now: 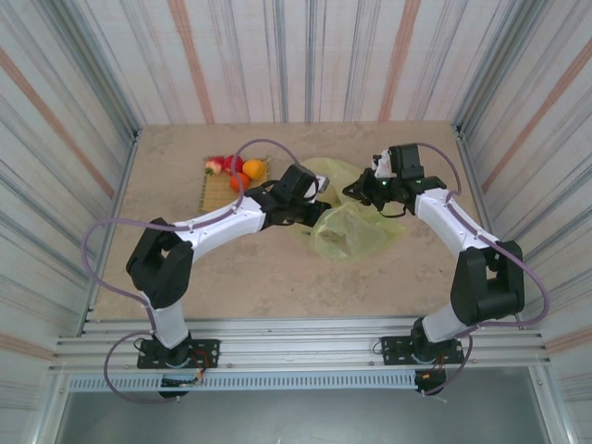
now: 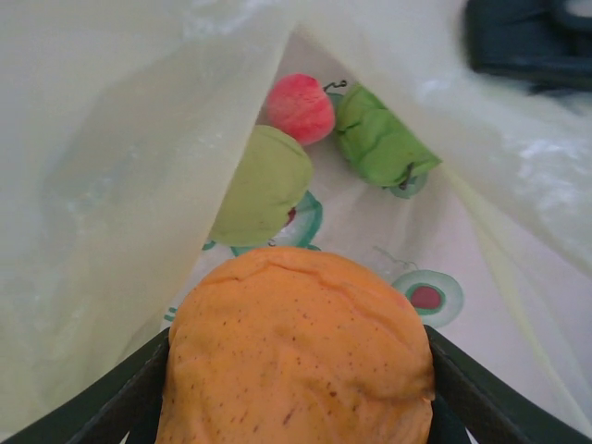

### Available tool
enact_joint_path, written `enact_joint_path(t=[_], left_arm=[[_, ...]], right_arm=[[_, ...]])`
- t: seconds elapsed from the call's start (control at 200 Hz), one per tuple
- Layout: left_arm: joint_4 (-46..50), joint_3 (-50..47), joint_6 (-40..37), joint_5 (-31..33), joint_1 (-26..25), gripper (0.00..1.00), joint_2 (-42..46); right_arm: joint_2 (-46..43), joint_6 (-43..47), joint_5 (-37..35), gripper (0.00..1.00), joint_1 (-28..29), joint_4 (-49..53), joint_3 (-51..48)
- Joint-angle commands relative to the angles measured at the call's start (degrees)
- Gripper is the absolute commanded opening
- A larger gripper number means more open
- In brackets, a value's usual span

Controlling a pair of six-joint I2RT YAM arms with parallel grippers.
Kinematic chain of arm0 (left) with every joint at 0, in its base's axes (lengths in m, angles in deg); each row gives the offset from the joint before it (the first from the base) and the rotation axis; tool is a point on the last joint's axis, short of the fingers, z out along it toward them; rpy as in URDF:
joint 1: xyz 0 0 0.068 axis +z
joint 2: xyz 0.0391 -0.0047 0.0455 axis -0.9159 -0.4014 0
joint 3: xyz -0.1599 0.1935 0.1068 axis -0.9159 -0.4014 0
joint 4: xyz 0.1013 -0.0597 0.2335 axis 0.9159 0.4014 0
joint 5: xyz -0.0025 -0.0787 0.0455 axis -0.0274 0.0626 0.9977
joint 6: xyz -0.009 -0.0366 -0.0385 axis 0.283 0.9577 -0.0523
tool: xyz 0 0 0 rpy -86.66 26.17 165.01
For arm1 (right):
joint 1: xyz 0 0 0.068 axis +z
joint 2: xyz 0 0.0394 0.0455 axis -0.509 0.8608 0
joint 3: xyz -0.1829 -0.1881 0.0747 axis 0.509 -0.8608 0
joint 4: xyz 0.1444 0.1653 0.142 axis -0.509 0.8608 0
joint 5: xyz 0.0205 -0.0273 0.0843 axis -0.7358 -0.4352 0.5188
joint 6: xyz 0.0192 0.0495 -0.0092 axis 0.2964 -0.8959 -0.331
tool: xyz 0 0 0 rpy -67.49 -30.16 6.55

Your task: Place the fruits into the plastic bag

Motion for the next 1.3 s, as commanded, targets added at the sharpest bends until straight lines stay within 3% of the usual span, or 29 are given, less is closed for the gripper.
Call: enact_joint_path(t=[0.0, 0.451, 0.937, 1.298], left_arm=[[-1.6, 2.2, 1.6, 2.7, 0.1, 0.63, -1.0], [-3.9, 5.5, 0.9, 4.7, -1.6, 0.64, -5.0], [-12.7, 5.6, 4.1, 3.8, -5.0, 0.73, -12.2], [-14.7, 1.6, 3.2, 5.4, -4.9, 0.82, -7.8]], right_arm=[[-1.6, -0.8, 0.0, 0.0, 0.2, 0.6, 1.3], [-1.3, -0.3, 0.2, 0.0, 0.0, 1.7, 2.2], [-0.9, -3.9, 0.8, 0.0, -1.5, -2.3, -0.2], [-1.5, -3.8, 0.5, 0.0, -2.1, -2.5, -1.5]])
